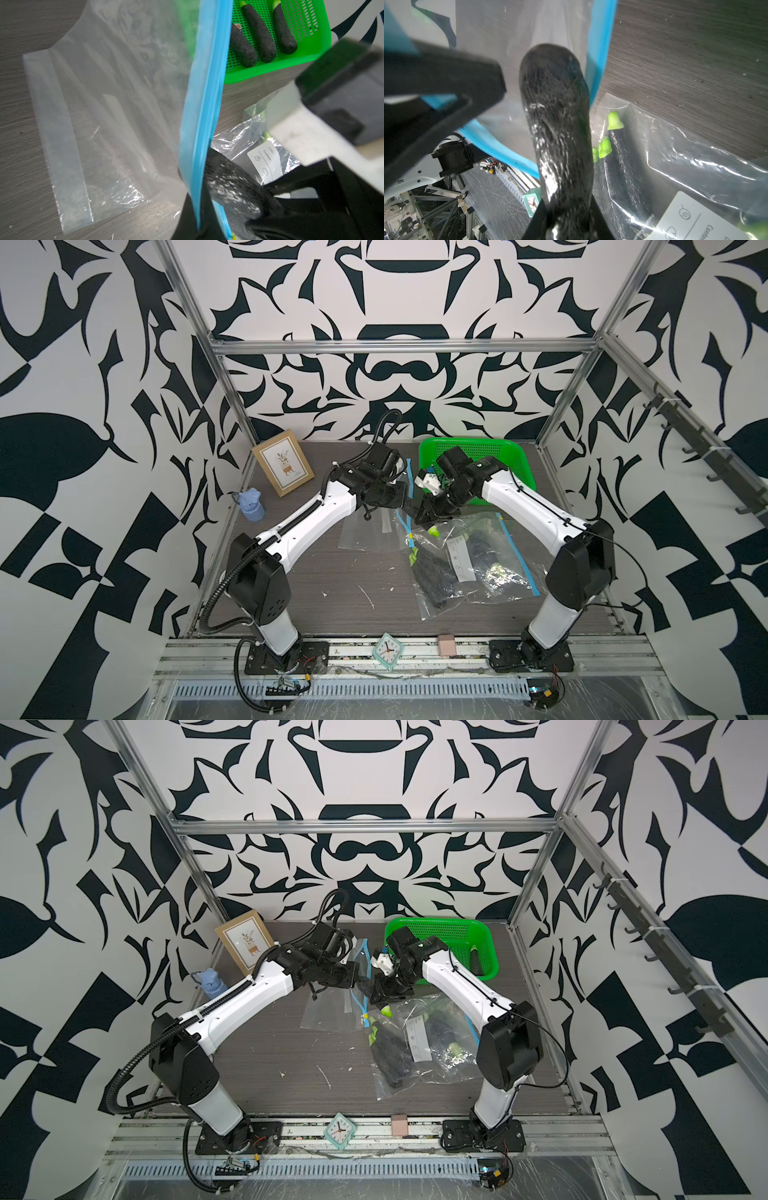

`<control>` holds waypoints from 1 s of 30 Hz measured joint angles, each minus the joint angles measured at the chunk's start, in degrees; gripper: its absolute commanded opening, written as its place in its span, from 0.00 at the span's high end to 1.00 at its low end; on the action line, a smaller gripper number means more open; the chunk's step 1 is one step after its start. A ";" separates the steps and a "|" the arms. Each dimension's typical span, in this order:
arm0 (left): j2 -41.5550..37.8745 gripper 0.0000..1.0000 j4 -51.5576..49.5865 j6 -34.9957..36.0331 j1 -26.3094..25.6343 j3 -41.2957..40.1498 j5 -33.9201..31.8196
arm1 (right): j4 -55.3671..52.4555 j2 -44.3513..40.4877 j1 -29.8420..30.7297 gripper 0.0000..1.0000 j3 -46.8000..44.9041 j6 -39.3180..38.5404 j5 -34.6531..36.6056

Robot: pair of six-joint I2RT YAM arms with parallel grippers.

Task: Place the eggplant in a zip-top bag and seal the zipper
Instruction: Place the eggplant in the zipper food storage bag.

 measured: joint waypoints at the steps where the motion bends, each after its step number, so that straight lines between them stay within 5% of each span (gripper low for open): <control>1: 0.00 1.00 0.00 -0.09 -0.59 0.00 -0.20 | -0.37 0.50 0.00 1.00 1.14 0.00 -0.09; 19: -0.66 1.00 0.74 -1.11 -4.79 -0.28 -1.05 | 2.27 3.37 -1.97 0.95 5.46 4.26 1.01; 21: -1.31 1.00 1.05 -1.09 -4.81 -0.85 -1.16 | 4.52 3.10 -1.97 0.88 4.96 5.49 1.99; 26: -2.47 1.00 1.03 -1.09 -4.48 -1.11 -1.88 | 9.01 1.03 -1.70 0.55 1.29 8.35 4.50; 30: -2.99 1.00 1.03 -1.33 -3.13 -1.11 -1.51 | 10.51 -1.68 -1.03 0.46 0.28 9.79 6.75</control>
